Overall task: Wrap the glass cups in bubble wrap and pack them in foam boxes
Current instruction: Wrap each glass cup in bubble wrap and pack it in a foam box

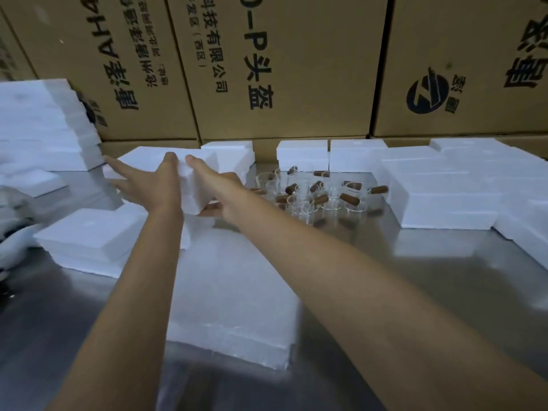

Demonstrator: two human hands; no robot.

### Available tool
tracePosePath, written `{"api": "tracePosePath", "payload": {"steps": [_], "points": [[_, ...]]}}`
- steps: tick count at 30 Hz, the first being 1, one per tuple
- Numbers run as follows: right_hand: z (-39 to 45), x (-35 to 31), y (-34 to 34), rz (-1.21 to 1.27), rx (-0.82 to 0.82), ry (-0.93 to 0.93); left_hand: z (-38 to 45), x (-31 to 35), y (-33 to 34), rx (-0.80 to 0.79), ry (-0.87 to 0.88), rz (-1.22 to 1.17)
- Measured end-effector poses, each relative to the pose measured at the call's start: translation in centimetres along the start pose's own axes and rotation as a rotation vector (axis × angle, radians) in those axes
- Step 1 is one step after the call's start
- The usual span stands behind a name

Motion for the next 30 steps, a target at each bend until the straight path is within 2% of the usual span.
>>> {"api": "tracePosePath", "payload": {"steps": [4, 7, 10, 12, 14, 16, 17, 19, 20, 23, 26, 30], "points": [[2.3, 0.8, 1.5, -0.176, 0.070, 0.013, 1.8, -1.3, 0.2, -0.034, 0.026, 0.084], [3.3, 0.4, 1.3, -0.318, 0.124, -0.042, 1.7, -1.5, 0.4, -0.052, 0.068, 0.116], [3.6, 0.2, 0.7, -0.352, 0.114, -0.049, 1.3, 0.1, 0.0, 0.031, 0.098, 0.271], [3.9, -0.2, -0.2, -0.330, 0.114, -0.059, 0.3, 2.3, -0.2, 0.135, 0.275, 0.346], [4.3, -1.0, -1.6, -0.251, 0.143, -0.099, -1.4, 4.8, 0.5, 0.167, 0.503, 0.333], [4.7, -2.2, -3.4, -0.129, 0.193, -0.116, -3.1, 6.8, 2.8, 0.056, 0.682, 0.272], [4.9, -2.7, -4.3, -0.071, 0.218, -0.113, -3.8, 7.3, 4.5, -0.036, 0.716, 0.256], [5.5, -3.8, -6.1, 0.013, 0.259, -0.094, -4.2, 7.1, 8.5, -0.207, 0.650, 0.261], [5.9, -4.1, -6.8, 0.051, 0.267, -0.080, -3.9, 6.5, 10.5, -0.280, 0.546, 0.268], [8.3, -5.0, -8.2, 0.125, 0.253, -0.073, -2.6, 3.4, 15.6, -0.376, 0.067, 0.319], [10.7, -5.8, -8.3, 0.178, 0.220, -0.042, 0.2, 0.4, 18.0, -0.219, -0.207, 0.375], [14.2, -6.2, -7.7, 0.110, 0.146, 0.018, 5.1, -2.8, 19.8, 0.035, -0.296, 0.342]]}}
Point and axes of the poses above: each hand's wrist, its own z-axis towards the middle knuckle, its own y-axis out of the palm, x = y × z, the point moved 5 cm from there along z, towards the middle knuckle, and after that the axes turned 13 degrees about z, right-handed, at the moved point
